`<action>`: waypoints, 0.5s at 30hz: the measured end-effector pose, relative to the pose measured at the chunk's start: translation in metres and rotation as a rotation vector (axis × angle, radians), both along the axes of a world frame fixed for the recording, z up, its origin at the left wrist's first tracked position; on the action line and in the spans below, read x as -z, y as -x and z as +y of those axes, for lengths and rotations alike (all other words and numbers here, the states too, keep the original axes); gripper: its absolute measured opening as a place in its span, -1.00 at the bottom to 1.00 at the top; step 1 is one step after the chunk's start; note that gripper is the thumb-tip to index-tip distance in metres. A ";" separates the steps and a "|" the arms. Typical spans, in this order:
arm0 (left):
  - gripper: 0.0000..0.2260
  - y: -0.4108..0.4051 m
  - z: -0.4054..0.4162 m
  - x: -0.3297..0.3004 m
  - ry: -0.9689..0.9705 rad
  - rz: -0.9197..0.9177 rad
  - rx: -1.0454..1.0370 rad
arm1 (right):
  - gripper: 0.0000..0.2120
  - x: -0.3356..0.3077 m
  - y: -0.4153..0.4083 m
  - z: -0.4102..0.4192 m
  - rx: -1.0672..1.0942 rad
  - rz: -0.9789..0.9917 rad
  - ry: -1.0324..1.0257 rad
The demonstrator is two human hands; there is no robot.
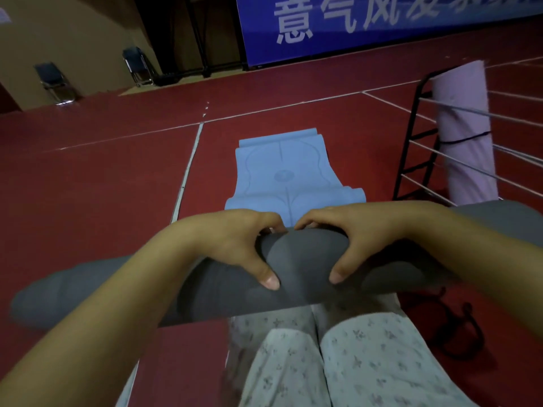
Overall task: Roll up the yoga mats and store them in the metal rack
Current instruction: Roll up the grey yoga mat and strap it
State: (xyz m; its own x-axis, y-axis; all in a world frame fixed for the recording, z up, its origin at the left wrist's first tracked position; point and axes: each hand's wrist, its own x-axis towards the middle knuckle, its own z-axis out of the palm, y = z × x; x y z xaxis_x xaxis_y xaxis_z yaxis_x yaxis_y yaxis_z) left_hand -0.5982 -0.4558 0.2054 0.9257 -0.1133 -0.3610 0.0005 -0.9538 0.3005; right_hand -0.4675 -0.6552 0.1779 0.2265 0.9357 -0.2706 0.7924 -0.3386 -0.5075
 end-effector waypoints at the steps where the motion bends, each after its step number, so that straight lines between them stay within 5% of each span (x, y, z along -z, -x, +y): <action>1: -0.38 -0.004 0.004 -0.001 0.041 0.032 -0.020 | -0.27 -0.002 -0.002 0.001 0.011 -0.012 0.010; 9: -0.48 -0.032 0.026 -0.003 0.271 0.223 -0.130 | -0.39 0.001 0.016 -0.026 0.042 -0.264 -0.320; 15: -0.44 -0.044 0.031 -0.005 0.323 0.323 -0.200 | -0.18 0.025 0.020 -0.015 0.091 -0.442 -0.336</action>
